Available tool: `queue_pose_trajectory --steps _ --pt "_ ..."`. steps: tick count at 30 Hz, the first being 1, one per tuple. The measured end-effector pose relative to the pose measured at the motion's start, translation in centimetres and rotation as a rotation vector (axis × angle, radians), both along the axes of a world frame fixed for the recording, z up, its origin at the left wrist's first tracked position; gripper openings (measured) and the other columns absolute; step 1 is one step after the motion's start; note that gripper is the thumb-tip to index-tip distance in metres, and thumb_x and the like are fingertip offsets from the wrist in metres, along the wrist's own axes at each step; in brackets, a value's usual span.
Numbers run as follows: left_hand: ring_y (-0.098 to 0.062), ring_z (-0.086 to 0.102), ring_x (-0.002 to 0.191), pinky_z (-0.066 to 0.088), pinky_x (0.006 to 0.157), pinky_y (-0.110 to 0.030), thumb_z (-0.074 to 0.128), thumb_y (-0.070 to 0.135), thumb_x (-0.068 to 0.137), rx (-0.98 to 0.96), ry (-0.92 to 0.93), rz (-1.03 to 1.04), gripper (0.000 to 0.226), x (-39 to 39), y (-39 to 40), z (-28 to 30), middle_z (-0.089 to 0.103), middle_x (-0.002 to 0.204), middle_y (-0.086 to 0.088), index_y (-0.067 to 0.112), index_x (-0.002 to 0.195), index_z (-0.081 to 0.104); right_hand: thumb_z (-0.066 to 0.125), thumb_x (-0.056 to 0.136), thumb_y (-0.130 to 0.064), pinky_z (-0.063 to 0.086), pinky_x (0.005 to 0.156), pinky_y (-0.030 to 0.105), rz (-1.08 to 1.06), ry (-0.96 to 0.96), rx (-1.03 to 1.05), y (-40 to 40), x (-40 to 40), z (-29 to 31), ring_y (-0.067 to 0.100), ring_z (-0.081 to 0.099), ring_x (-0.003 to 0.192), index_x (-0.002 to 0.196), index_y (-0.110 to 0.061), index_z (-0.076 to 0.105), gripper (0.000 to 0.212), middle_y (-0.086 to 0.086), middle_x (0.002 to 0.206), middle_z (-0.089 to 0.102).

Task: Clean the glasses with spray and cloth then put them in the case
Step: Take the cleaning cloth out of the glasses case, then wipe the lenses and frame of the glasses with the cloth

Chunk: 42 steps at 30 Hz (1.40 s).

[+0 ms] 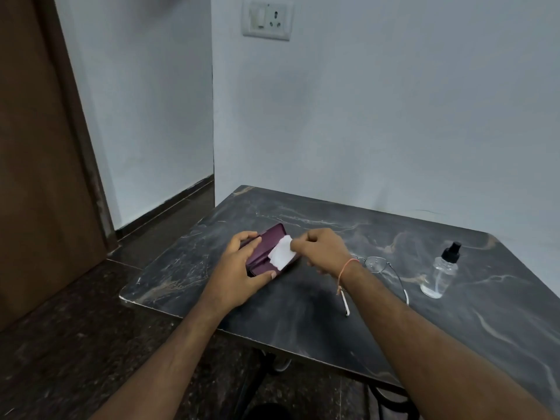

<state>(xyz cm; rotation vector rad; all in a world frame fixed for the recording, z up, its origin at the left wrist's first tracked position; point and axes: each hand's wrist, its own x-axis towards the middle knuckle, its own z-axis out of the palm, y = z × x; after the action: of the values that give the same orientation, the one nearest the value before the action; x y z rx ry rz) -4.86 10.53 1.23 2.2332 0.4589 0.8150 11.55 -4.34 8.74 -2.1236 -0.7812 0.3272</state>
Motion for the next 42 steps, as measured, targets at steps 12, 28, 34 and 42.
queue_pose_trajectory --steps 12,28,34,42 --pt "-0.006 0.045 0.139 0.042 0.12 -0.032 0.083 0.042 0.096 0.097 0.115 0.062 0.063 0.3 -0.6 0.3 0.038 0.163 0.011 0.022 0.152 0.062 0.072 0.088 -0.031 0.064 0.07 0.049 -0.162 -0.24 0.301 -13.3 3.7 -1.0 0.024 0.068 0.069 0.082 -0.03 0.07 0.007 0.004 0.071 0.071" --pt "-0.034 0.034 0.158 0.033 0.117 -0.076 0.045 0.069 0.099 0.354 0.146 0.314 0.057 0.8 -1.4 0.1 0.039 0.169 0.003 0.038 0.143 0.065 0.079 0.093 -0.025 0.049 0.071 0.025 -0.199 -0.613 0.443 -19.1 5.3 -5.3 0.008 0.062 0.081 0.095 -0.028 0.076 0.005 -0.023 0.086 0.066" --pt "-0.015 0.052 0.139 0.033 0.114 -0.054 0.062 0.061 0.094 0.358 -0.112 0.101 0.029 5.5 -8.1 2.6 0.06 0.142 0.024 0.045 0.113 0.077 0.079 0.093 -0.025 0.052 0.075 0.029 -0.164 -0.621 0.468 -18.7 5.4 -5.5 0.007 0.062 0.083 0.095 -0.028 0.076 0.005 -0.022 0.088 0.068" --pt "0.003 0.045 0.142 0.035 0.117 -0.059 0.075 0.074 0.083 0.272 -0.102 -0.238 0.021 12.5 -13.7 3.7 0.054 0.146 0.032 0.06 0.098 0.076 0.076 0.094 -0.03 0.049 0.074 0.027 -0.164 -0.693 0.429 -18.8 5.6 -5.6 0.006 0.058 0.082 0.095 -0.026 0.075 0.004 -0.019 0.087 0.066"
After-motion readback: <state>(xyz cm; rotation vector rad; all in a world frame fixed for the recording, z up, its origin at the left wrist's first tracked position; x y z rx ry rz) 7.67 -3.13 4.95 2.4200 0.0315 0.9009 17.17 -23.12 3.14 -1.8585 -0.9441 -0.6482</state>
